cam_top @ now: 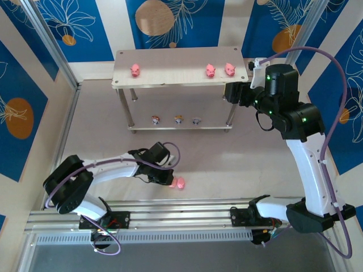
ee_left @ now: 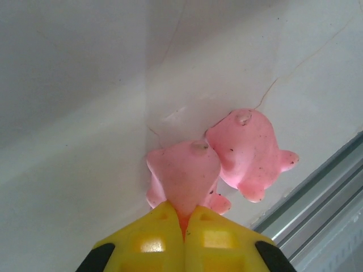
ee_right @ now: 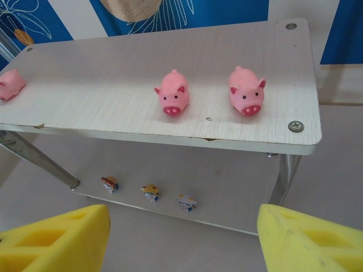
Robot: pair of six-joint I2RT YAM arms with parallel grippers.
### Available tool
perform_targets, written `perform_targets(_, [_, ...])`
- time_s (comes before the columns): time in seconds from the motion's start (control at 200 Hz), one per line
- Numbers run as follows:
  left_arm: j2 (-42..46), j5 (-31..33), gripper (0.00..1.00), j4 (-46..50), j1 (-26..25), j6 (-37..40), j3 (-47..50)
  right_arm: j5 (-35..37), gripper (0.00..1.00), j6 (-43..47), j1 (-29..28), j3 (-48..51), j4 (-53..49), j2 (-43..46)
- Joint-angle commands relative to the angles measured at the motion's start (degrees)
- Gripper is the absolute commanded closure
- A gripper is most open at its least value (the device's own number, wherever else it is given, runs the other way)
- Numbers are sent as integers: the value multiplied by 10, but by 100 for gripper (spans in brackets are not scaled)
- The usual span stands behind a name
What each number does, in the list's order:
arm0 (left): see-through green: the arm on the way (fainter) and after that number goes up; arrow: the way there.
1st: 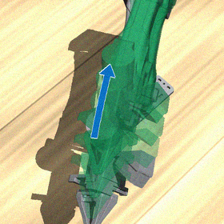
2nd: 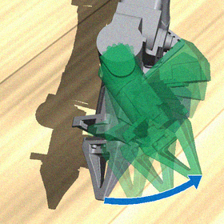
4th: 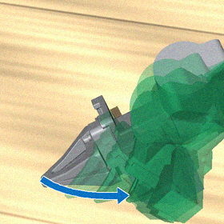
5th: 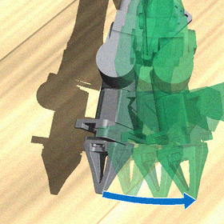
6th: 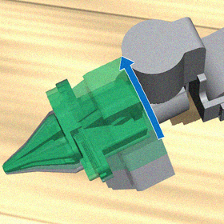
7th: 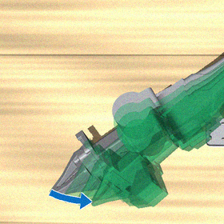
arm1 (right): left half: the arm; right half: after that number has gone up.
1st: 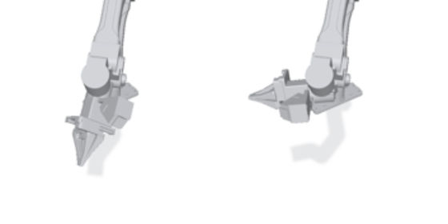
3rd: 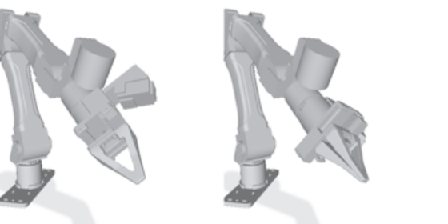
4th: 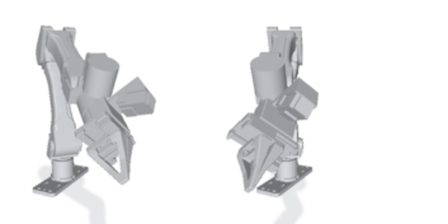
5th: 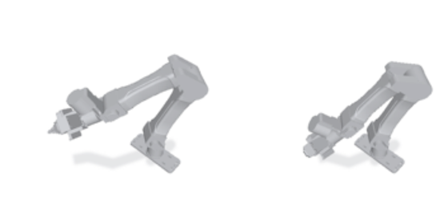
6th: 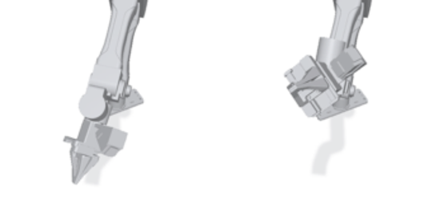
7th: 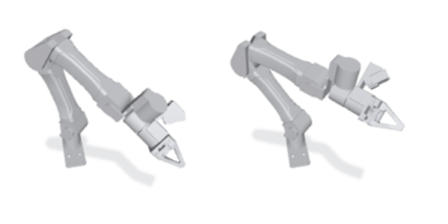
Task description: Place and organize the plastic toys onto the shelf
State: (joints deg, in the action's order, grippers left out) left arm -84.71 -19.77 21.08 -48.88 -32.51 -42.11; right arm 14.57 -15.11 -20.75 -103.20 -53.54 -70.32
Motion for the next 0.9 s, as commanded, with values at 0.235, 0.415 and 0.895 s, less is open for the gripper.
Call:
perform_targets(0.235, [119,14,94,150,58,57,-187,-13,31,3,2,17,15,5])
perform_targets(0.415, [113,-2,93,240,140,143,-390,-20,31,1,-6,22,25,-7])
perform_targets(0.895, [-64,-45,92,222,277,209,-707,-24,31,13,-46,-15,32,-53])
